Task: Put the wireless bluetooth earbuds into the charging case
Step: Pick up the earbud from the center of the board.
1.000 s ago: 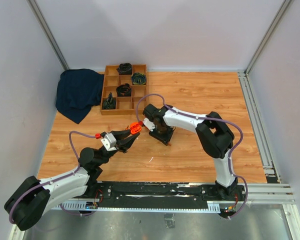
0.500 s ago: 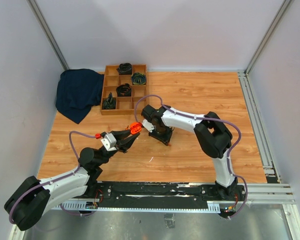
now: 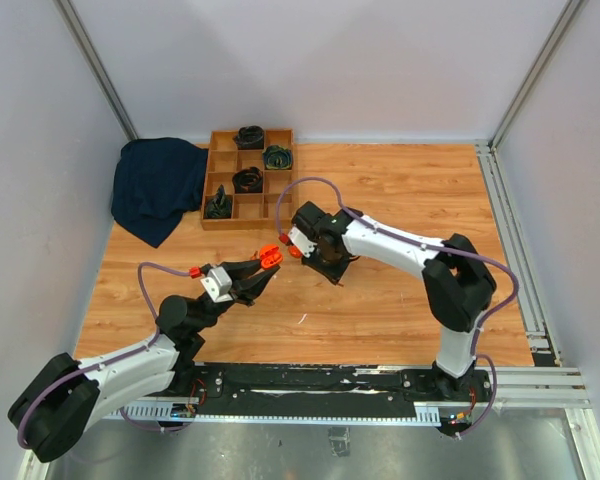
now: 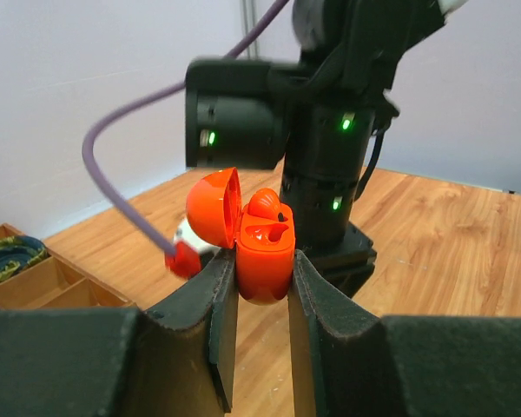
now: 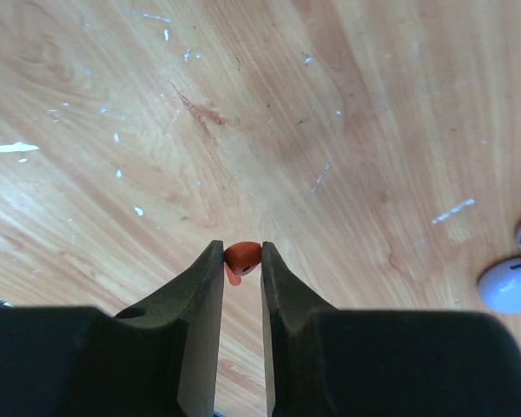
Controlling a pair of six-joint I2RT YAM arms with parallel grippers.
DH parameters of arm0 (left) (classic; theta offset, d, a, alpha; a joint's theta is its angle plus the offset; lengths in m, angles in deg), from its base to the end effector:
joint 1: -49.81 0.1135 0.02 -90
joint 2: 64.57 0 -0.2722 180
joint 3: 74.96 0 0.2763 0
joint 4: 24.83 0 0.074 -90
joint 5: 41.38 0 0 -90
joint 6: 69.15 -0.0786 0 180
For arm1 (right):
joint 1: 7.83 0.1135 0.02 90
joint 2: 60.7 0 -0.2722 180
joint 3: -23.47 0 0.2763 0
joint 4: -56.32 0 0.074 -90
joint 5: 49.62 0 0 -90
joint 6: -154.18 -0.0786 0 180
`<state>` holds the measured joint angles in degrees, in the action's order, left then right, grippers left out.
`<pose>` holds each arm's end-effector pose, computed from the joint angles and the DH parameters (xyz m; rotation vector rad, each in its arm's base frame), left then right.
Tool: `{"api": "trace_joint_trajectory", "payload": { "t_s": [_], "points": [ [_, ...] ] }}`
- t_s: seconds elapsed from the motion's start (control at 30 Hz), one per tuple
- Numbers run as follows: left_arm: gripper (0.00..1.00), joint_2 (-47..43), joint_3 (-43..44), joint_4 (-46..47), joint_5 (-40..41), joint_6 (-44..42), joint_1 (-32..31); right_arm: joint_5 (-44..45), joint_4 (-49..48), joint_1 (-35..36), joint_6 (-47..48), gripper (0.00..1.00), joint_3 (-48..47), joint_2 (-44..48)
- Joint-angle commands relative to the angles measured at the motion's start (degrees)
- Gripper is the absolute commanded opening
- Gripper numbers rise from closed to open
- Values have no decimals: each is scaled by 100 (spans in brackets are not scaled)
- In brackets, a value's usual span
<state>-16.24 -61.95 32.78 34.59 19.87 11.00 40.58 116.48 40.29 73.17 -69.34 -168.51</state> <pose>0.1466 -0.1424 0.2141 0.6178 1.0577 -0.7225 0.2734 0.3045 0.1536 -1.3827 2.5422 0.1214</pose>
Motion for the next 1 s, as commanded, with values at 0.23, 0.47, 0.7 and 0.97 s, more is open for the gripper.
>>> {"api": "trace_joint_trajectory", "payload": {
  "t_s": [0.23,0.47,0.7,0.97],
  "points": [
    [0,-116,-749,300,-21,47,-39,-119,-790,40,-664,15,669,1855],
    [0,-75,-768,374,-62,36,-39,-153,-1579,80,-1099,15,1059,3065],
    [0,94,-767,514,-164,11,-39,-379,-2890,263,-1299,13,1653,4141],
    [0,290,-767,747,-318,58,-39,-518,-4021,742,-1310,14,1975,4417]
  ]
}}
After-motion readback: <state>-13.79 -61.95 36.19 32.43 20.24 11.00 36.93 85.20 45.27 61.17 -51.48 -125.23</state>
